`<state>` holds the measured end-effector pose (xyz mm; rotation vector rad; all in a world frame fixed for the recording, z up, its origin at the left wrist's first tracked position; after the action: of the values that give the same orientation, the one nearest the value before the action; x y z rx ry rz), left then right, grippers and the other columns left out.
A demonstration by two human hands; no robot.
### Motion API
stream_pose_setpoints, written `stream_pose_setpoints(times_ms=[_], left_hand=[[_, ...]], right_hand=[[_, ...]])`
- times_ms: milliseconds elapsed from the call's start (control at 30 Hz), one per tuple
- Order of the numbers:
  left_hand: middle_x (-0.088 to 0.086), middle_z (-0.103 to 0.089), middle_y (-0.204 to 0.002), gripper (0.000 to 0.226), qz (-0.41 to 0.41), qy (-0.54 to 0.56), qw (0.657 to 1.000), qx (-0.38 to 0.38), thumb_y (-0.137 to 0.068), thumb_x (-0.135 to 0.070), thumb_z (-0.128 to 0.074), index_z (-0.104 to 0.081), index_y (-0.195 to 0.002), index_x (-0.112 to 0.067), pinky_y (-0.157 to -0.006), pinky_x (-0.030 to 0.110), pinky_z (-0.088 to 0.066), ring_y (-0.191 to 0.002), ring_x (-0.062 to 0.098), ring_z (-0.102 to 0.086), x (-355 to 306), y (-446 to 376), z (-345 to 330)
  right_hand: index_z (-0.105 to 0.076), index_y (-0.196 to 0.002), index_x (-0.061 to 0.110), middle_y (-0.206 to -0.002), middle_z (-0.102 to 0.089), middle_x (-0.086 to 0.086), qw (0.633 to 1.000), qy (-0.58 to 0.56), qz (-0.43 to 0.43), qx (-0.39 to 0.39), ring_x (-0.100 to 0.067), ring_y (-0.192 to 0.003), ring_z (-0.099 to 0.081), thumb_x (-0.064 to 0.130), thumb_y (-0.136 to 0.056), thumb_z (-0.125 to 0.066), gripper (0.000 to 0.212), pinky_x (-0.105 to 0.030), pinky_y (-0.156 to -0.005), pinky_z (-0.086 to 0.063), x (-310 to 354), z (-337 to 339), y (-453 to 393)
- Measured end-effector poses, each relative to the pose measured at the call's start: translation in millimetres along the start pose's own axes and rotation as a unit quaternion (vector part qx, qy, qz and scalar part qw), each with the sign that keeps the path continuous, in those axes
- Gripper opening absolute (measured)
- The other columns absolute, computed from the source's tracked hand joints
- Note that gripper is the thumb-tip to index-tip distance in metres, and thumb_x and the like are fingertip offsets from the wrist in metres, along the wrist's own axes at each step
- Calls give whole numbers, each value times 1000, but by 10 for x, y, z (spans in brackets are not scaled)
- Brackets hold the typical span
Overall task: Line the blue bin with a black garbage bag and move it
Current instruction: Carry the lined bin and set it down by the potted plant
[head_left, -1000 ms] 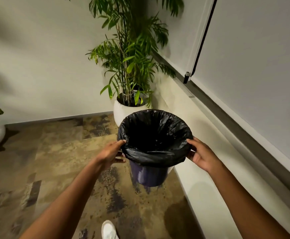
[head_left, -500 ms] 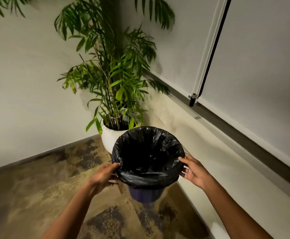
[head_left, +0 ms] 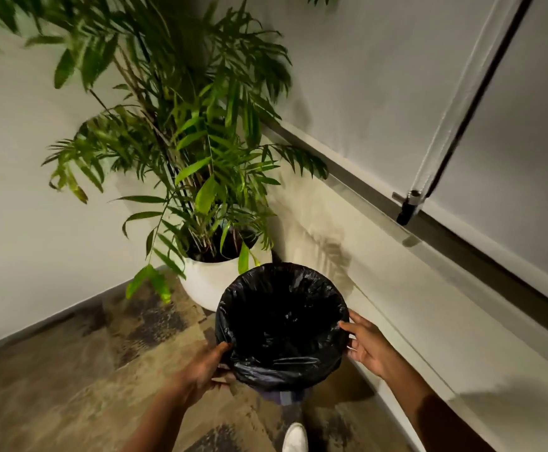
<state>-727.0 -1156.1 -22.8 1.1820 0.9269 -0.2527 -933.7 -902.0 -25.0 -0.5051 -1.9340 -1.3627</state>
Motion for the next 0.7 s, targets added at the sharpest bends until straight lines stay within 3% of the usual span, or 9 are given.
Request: stream_pose_setpoints(times_ms=[100, 167, 300, 467, 600, 700], left_hand=[[13, -66, -98, 36, 30, -8, 999, -10, -100, -35, -45, -62, -114, -7, -65, 34, -50, -75, 26, -60, -145, -570, -19], [13, -67, -101, 35, 45, 3, 999, -4, -101, -35, -45, -60, -118, -8, -65, 34, -50, -77, 27, -61, -182, -991, -50], [11, -68, -93, 29, 67, 20, 998, -3, -101, -27, -47, -58, -119, -7, -62, 31, -44, -76, 28, -60, -187, -1744, -80], [8, -76, -86, 23, 85, 54, 995, -11, -96, -4, -52, -60, -117, -7, -60, 30, -56, -72, 27, -71, 97, -2801, -138], [9, -73, -81, 23, 86, 45, 995, -30, -95, 7, -46, -63, -99, -8, -47, 24, -53, -71, 27, -65, 439, -3595, -210], [2, -71, -65, 27, 79, 32, 996, -40, -95, 9, -45, -62, -85, -10, -40, 19, -48, -62, 22, -63, 664, -4156, -249]], right_hand=[[-46, -143, 23, -108, -72, -6, 1000, 9, -12, -19, -30, -101, -67, 1, -93, -56, 55, -38, -78, -54, 90, -62, -541], [-43, -144, 22, -103, -73, -3, 999, 13, -11, -28, -29, -100, -69, 1, -94, -55, 56, -39, -79, -55, 90, -77, -956], [-48, -141, 22, -121, -69, -4, 998, 37, -29, -44, -28, -105, -67, -1, -94, -52, 52, -43, -87, -54, 37, -160, -1676], [-56, -130, 28, -121, -66, -4, 994, 48, -39, -88, -24, -103, -64, -5, -95, -48, 49, -33, -69, -55, -228, -190, -2630], [-51, -137, 17, -126, -63, -12, 987, 71, -49, -134, -35, -113, -61, -4, -94, -52, 47, -48, -95, -49, -663, -134, -3450], [-52, -133, 15, -116, -66, -11, 986, 97, -65, -118, -28, -97, -67, 0, -95, -53, 41, -44, -86, -54, -969, -95, -3895]])
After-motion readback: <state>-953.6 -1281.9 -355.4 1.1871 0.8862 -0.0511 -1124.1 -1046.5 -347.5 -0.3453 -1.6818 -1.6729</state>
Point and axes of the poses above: each hand's wrist, its own y-axis away from the middle knuckle, its own z-axis out of the back of the hand, x = y × z, the point moved 2 cm from there along -y, towards the middle knuckle
